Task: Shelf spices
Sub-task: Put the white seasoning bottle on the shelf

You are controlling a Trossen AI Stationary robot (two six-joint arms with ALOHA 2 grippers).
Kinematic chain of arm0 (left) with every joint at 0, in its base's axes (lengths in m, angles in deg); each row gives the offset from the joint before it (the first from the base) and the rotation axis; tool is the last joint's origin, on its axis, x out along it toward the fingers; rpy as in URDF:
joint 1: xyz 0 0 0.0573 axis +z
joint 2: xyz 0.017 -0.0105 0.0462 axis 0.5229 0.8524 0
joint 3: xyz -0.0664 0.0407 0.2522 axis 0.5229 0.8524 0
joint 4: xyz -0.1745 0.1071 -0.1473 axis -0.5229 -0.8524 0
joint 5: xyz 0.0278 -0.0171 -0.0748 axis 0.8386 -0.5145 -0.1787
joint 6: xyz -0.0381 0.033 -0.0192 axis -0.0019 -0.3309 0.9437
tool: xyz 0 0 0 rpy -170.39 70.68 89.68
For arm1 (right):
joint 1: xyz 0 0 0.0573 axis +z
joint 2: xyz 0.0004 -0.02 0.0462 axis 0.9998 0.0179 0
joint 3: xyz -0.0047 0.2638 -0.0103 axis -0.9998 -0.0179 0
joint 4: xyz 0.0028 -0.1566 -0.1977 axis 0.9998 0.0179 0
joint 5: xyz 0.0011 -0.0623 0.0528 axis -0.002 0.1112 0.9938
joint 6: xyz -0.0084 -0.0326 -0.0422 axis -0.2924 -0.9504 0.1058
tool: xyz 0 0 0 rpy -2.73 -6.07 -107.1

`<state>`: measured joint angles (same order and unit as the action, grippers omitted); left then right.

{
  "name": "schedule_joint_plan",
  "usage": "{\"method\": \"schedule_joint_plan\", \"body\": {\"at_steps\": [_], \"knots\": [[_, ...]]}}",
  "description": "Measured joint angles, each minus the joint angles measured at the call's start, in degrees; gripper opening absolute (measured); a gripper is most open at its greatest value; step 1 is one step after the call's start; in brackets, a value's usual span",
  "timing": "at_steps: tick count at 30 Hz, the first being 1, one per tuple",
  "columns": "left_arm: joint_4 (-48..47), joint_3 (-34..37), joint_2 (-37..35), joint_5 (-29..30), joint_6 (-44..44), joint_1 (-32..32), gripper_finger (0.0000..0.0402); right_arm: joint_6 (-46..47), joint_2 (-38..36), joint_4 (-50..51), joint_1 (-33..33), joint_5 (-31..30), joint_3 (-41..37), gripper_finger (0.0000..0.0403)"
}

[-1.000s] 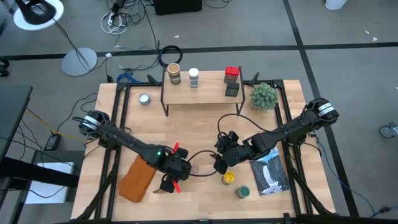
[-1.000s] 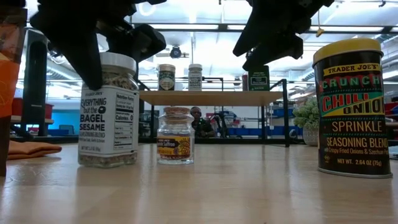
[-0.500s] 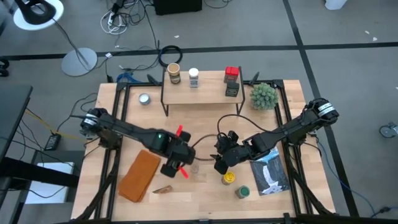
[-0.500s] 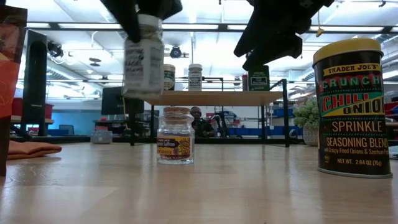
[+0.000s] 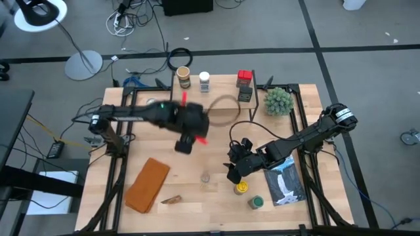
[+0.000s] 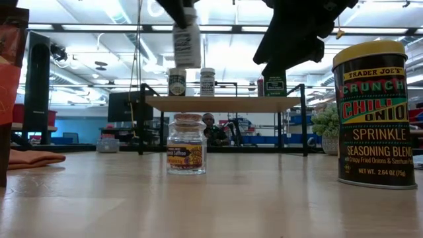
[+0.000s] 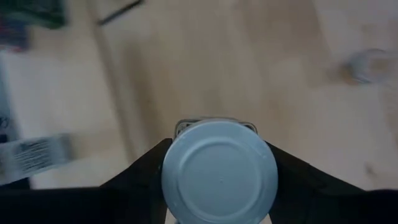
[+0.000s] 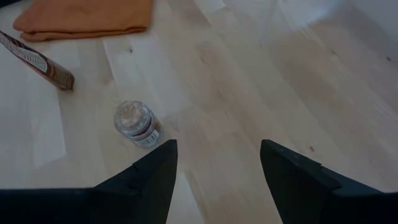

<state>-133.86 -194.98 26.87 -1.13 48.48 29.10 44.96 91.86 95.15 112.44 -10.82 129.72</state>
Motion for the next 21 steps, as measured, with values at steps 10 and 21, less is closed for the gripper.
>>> {"method": "schedule_joint_plan", "body": {"at_steps": [10, 21], "knots": [[4.7, -7.5, 0.1, -11.9, -2.8, 17.0, 0.0198, 0.0, 0.0, -0.2, 0.0, 0.0, 0.0, 0.0229], [5.8, -11.1, 7.1, -17.1, -5.7, 25.9, 0.0198, 0.0, 0.0, -0.4, 0.0, 0.0, 0.0, 0.0229]]}}
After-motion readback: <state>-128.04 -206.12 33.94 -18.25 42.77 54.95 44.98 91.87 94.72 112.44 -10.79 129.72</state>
